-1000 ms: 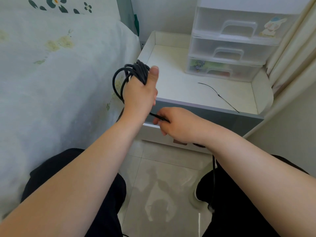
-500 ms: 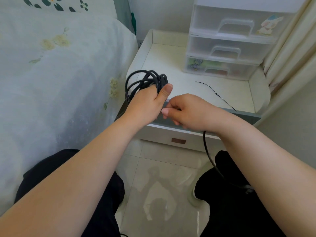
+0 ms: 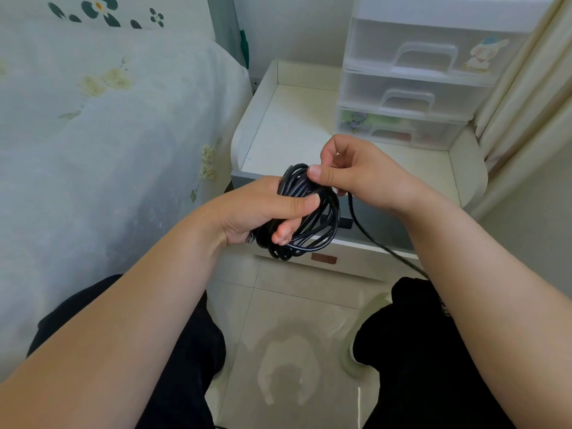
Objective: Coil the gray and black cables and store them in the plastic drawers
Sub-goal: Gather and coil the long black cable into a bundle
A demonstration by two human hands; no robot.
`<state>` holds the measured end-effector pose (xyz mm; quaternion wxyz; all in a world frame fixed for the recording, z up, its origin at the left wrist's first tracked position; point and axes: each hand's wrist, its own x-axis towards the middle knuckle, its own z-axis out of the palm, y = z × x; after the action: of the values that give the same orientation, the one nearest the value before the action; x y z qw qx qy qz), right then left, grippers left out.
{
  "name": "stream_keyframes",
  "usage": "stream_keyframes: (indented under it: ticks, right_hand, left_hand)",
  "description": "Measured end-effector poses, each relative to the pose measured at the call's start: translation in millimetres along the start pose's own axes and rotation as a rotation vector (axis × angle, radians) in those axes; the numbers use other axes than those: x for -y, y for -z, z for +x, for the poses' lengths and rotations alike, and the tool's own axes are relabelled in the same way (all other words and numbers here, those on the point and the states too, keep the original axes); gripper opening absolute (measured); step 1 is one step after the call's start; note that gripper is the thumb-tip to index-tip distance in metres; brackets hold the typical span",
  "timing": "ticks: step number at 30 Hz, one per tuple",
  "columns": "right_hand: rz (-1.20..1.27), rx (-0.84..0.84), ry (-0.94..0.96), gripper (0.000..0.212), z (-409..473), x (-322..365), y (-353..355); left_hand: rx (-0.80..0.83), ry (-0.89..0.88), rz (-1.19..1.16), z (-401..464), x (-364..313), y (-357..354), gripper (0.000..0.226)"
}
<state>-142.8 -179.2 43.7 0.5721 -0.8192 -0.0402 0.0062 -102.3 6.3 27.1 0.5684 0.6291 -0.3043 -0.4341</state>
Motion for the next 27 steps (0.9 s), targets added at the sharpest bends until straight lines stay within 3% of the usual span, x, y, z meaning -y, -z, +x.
stream_keyframes:
  ticks: [7,10,13,17,21,25,27]
  right_hand:
    - [0.151,0.008,-0.035,0.032,7.3,-19.6,12.2]
    - [0.014,-0.072,-0.036,0.039,10.4,-25.0,11.0]
    - [-0.157,-0.109,-0.044,0.022,14.4,-32.3,2.1]
    - [-0.404,-0.096,-0.020,0.022,14.5,-40.7,-14.7]
    - [-0.594,-0.006,-0.119,0.026,11.3,-46.3,-21.0]
    - [-0.591,0.085,-0.144,0.029,4.8,-34.8,-36.5]
    - [-0.425,0.172,-0.163,0.021,-1.7,-26.7,-44.9]
  left_hand:
    - [0.020,-0.078,-0.206,-3.9,1.0,-0.4,0.053]
    - [0.055,-0.143,-0.429,-5.9,-4.7,4.8,0.039]
    - [0.012,-0.187,-0.607,-6.0,-10.0,11.2,0.031]
    - [-0.145,-0.243,-0.811,-3.6,-14.6,14.7,0.036]
    - [-0.348,-0.326,-1.003,-3.1,-21.0,21.8,0.040]
    - [-0.600,-0.319,-1.096,-0.2,-20.7,24.7,0.038]
    - [-0.727,-0.306,-1.040,3.4,-19.1,23.8,0.038]
